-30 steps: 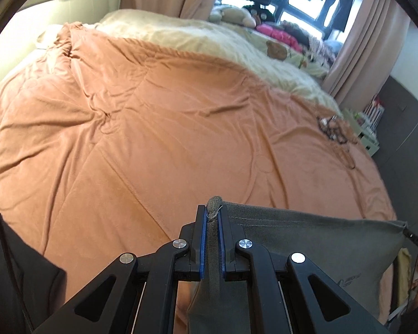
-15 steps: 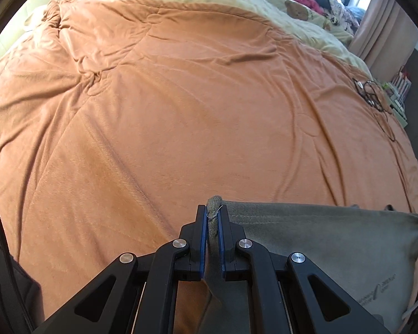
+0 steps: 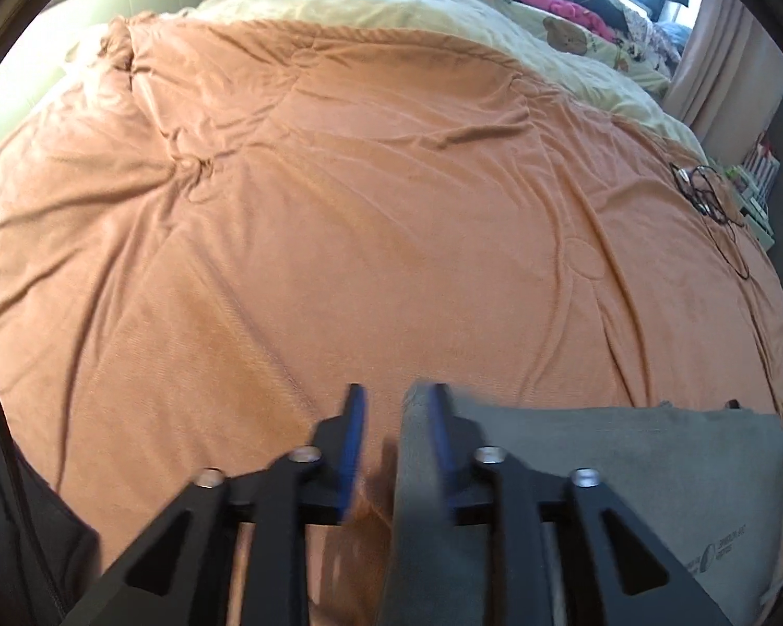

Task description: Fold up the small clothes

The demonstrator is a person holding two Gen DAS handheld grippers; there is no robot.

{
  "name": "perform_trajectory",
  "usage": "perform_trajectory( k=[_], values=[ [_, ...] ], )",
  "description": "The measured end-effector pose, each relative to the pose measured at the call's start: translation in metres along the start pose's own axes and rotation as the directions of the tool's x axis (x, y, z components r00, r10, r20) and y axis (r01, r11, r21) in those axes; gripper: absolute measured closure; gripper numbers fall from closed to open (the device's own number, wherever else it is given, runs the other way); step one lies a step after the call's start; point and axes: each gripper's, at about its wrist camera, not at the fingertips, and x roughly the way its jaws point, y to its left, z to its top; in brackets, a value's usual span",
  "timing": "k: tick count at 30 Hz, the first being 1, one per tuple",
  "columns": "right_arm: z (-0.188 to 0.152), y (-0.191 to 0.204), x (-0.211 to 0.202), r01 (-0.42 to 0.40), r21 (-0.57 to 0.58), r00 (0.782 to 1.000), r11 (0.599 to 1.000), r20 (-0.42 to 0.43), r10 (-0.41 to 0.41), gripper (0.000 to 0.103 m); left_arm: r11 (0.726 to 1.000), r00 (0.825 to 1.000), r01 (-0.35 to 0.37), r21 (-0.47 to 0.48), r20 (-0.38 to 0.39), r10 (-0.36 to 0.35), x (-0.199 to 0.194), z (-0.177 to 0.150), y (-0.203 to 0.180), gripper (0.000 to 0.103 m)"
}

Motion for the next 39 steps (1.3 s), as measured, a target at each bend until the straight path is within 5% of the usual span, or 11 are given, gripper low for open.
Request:
perform_trajectory(
  k=[1,9,16,25,39],
  values=[
    [-0.001,0.001,-0.005,-0.008,0.001,1.0,1.0,0.01,0.008,0.048,1.0,1.0,0.006,0.002,0.01,-0.006,-0.005,-0.001,-0.001,0.061],
    [-0.016,0.04,-0.03,-0.16,-0.082,0.987,0.984,-0.012,0.159,0.048,0.991,0.993,0.117,0.07,-0.008,-0.116,-0.022,-0.015,-0.042,0.061],
    [-0.016,0.067,-0.025,-0.237,-0.116,0.971,0.964,-0.063,0.232,0.064,0.971,0.979,0.205,0.12,-0.039,-0.202,-0.022,-0.029,-0.087,0.063],
    [-0.006,0.095,0.012,-0.281,-0.145,0.955,0.949,-0.142,0.261,0.082,0.953,0.96,0.273,0.134,-0.098,-0.262,0.004,-0.035,-0.133,0.085],
    [0.011,0.137,0.09,-0.267,-0.144,0.952,0.953,-0.192,0.238,0.094,0.949,0.957,0.257,0.183,-0.182,-0.224,0.075,-0.041,-0.174,0.097]
  ],
)
